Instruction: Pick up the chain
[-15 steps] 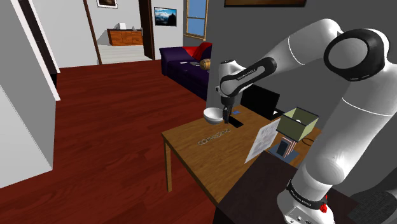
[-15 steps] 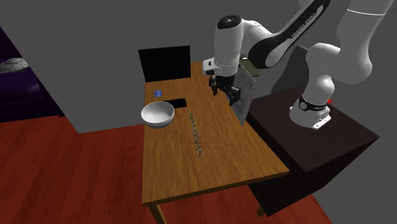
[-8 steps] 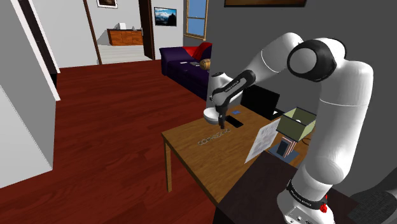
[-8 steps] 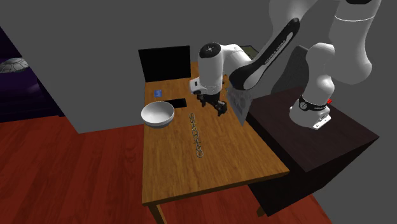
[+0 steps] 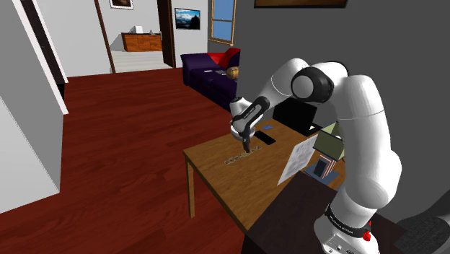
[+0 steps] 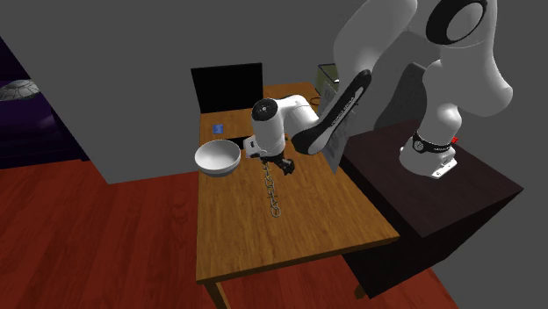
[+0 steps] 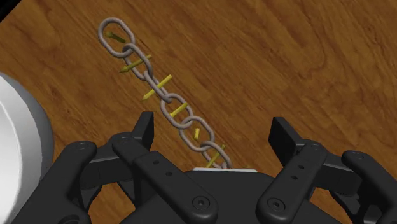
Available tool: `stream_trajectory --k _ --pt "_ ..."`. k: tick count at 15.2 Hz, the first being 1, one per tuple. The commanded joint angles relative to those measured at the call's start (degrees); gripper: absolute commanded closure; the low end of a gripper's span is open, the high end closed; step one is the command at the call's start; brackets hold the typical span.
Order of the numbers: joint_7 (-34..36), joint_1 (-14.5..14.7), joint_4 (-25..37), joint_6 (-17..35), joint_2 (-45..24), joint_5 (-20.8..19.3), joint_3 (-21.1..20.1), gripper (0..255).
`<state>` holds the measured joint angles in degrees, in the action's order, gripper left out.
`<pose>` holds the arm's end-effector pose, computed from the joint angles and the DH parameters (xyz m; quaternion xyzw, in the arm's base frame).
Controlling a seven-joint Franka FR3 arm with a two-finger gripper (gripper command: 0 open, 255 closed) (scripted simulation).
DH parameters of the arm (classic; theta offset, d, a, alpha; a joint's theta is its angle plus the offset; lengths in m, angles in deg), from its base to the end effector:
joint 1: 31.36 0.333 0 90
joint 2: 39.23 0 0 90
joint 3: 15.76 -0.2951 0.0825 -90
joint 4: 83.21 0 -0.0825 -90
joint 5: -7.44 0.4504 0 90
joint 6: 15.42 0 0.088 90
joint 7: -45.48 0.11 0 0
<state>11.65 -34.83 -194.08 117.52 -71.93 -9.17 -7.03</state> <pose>0.6149 -0.1429 0.1041 0.9403 0.2972 -0.1384 0.0911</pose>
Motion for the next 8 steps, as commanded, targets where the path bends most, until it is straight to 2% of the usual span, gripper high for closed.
stream_trajectory --k 1,3,8 --pt "-0.86 -0.12 3.45 0.44 -4.48 -0.85 0.09 0" --pt "-1.86 -0.34 7.64 0.41 -9.18 -1.56 0.17 0" --pt "-1.35 -0.44 8.81 2.01 -12.03 -1.65 0.16 0"
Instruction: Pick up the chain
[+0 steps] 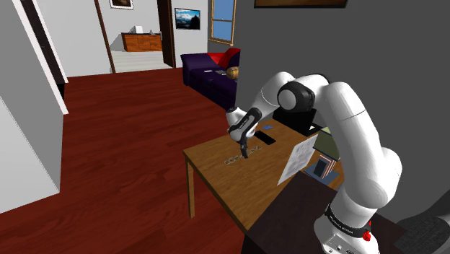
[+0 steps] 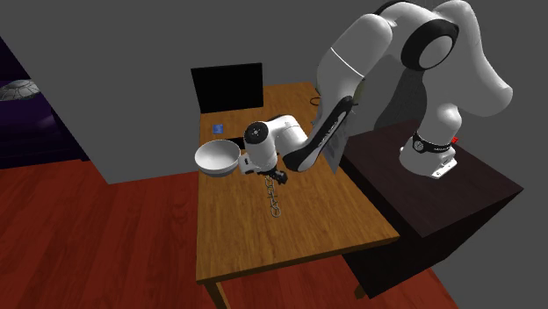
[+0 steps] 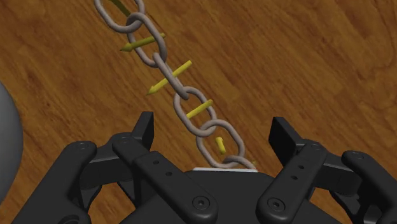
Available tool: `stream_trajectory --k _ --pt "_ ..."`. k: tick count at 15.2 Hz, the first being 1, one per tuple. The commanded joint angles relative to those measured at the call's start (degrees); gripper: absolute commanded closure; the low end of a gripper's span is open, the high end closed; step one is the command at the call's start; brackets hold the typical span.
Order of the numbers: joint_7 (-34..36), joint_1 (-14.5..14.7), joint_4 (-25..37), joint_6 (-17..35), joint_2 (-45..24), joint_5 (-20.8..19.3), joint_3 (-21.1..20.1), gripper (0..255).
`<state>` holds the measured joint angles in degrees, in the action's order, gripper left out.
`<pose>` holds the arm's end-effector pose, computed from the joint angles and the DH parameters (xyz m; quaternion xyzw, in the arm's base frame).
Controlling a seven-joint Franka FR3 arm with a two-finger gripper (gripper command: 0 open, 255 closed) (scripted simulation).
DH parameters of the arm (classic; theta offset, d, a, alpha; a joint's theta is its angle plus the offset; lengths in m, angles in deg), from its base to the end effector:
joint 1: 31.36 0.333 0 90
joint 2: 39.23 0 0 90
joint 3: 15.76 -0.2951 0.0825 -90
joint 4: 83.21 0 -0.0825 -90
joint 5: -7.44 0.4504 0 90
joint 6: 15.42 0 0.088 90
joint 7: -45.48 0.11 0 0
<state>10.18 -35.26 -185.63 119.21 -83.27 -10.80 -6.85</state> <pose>0.6310 -0.1527 0.0389 0.9273 0.3247 -0.1567 0.1011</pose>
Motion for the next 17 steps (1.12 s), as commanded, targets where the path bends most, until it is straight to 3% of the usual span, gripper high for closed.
stream_trajectory --k 1,5,6,17 --pt "0.25 -0.03 0.64 0.70 -1.37 -0.03 -0.02 0" --pt "0.59 -0.09 1.41 1.66 -3.13 -0.05 -0.03 0" --pt "0.65 -0.04 1.39 1.66 -3.14 -0.05 -0.04 255" --pt "0.33 -0.04 0.79 0.93 -1.76 -0.04 -0.02 255"
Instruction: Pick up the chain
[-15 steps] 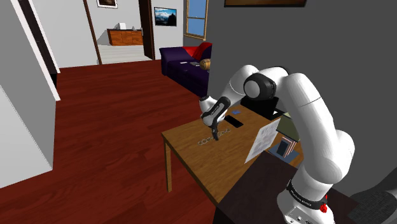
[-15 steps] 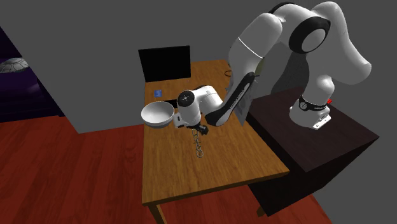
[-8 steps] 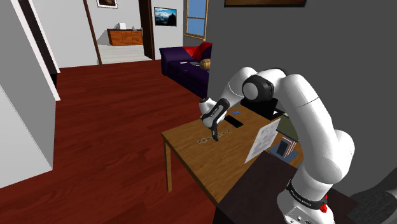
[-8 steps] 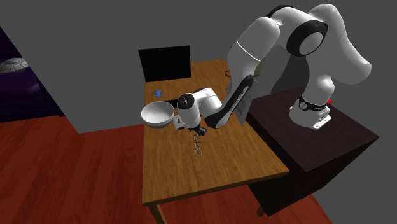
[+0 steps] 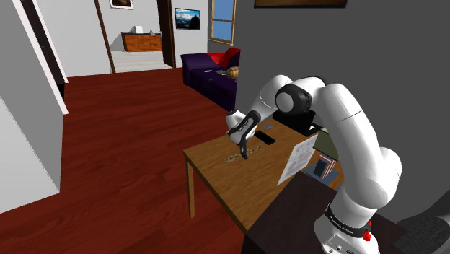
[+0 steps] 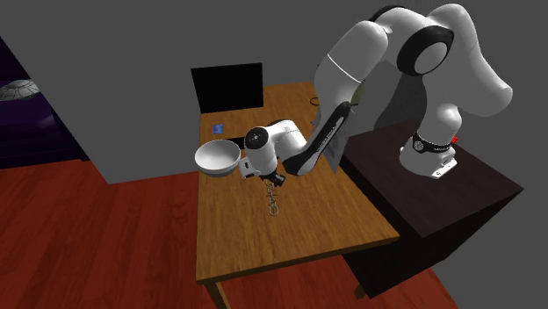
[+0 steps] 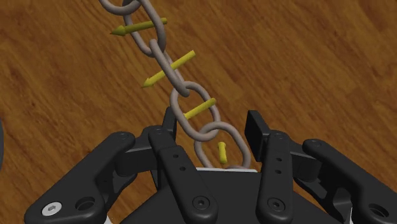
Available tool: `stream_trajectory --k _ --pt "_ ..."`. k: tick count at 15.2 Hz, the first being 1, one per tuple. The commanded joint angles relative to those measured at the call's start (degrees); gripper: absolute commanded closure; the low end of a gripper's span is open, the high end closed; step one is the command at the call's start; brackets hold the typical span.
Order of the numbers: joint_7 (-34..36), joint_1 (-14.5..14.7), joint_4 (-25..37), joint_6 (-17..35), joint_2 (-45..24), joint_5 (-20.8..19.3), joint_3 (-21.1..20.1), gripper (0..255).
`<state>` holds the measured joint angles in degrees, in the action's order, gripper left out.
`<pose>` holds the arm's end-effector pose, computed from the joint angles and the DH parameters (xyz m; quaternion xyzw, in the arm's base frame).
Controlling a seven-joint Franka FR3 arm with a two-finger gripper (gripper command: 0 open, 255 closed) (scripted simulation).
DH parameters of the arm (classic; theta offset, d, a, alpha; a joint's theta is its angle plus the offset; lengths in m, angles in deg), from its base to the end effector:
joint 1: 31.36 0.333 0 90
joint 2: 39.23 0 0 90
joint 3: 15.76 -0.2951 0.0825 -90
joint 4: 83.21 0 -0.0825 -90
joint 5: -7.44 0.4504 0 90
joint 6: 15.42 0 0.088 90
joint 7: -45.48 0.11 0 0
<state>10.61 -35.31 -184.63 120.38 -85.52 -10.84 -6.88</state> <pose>0.6296 -0.1522 0.0215 0.9271 0.3250 -0.1569 0.1011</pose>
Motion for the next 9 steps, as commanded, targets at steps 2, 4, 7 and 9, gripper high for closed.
stream_trajectory --k 2,4,7,9 --pt "-0.37 0.05 -0.78 -1.01 1.85 0.03 0.02 255" --pt "-0.64 0.10 -1.26 -1.82 3.17 0.06 0.02 255" --pt "-1.07 0.17 -1.91 -3.06 5.12 0.11 0.03 255" --pt "-1.35 0.21 -2.29 -3.92 6.39 0.14 0.04 255"
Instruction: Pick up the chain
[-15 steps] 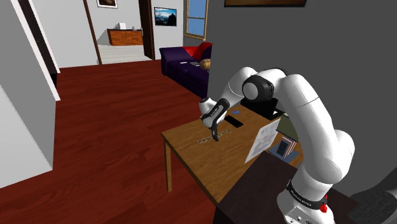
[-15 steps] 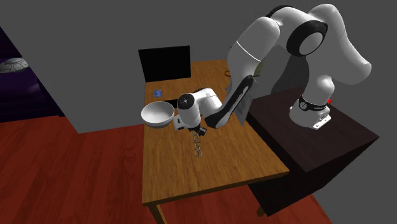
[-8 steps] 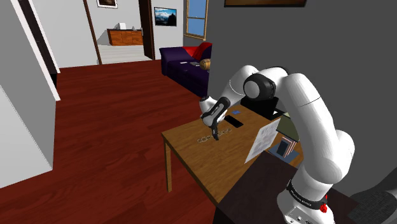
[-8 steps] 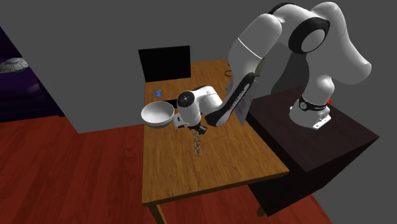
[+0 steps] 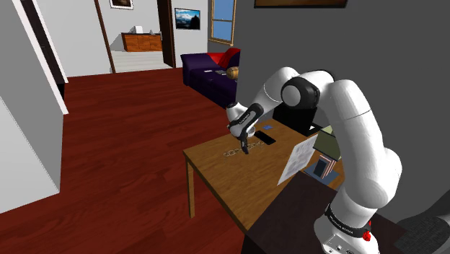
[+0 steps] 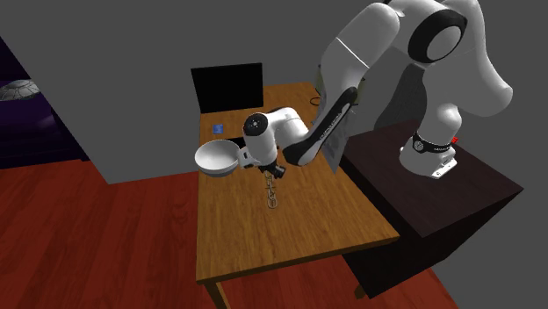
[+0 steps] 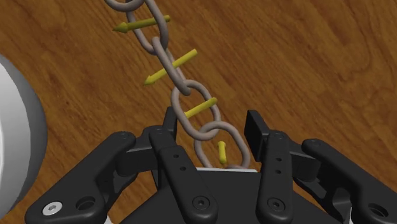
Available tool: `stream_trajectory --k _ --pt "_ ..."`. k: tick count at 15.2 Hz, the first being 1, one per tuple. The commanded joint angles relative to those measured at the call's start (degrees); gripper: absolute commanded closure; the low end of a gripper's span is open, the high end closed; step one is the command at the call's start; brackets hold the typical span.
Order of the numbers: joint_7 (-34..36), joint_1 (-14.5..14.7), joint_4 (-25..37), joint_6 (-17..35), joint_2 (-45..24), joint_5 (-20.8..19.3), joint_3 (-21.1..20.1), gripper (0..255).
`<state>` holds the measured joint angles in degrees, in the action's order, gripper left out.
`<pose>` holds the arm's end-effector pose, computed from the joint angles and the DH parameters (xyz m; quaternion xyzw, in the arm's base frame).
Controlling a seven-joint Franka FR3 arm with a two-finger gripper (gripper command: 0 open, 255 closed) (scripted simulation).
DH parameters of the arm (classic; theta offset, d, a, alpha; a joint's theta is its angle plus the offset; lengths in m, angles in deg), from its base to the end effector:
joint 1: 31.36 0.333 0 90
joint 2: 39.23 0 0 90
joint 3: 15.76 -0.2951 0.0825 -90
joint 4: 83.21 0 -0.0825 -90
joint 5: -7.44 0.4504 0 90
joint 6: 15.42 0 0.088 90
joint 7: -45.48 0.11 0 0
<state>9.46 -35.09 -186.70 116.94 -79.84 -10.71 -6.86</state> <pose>0.6348 -0.1521 0.0678 0.9272 0.3250 -0.1566 0.1012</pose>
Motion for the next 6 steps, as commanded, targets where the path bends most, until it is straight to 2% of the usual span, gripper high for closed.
stream_trajectory --k 1,6 --pt "-0.34 0.02 -0.39 -0.92 1.35 0.04 0.02 255" --pt "-0.80 0.09 -0.84 -2.36 3.29 0.10 0.03 255"
